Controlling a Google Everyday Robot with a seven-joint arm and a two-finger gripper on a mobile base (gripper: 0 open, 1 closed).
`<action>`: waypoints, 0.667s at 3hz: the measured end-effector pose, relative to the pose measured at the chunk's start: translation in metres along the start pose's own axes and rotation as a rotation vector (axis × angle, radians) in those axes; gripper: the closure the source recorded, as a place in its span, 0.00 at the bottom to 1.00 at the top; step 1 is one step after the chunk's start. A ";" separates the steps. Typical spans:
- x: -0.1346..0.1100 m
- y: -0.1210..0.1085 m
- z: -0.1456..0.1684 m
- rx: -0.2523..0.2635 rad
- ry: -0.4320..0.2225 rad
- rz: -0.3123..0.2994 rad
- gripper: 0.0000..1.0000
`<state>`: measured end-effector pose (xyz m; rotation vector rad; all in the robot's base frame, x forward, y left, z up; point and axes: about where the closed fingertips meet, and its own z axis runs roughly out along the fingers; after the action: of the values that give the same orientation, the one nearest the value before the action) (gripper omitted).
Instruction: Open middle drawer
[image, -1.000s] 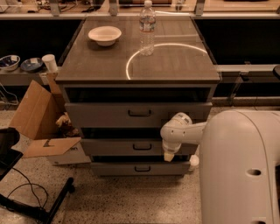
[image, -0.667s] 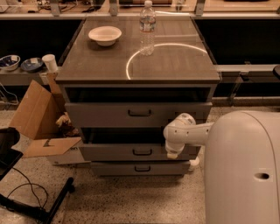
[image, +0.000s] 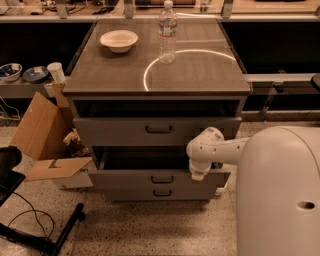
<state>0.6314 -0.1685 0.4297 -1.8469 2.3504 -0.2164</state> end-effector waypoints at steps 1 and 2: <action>0.000 0.000 -0.002 0.000 0.000 0.000 1.00; 0.012 0.012 -0.007 -0.002 -0.008 0.023 1.00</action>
Offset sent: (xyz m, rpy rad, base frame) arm -0.1822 -0.1029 0.0435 0.1525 -0.0146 -0.2438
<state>0.6159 -0.1773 0.4334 -1.8170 2.3659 -0.2035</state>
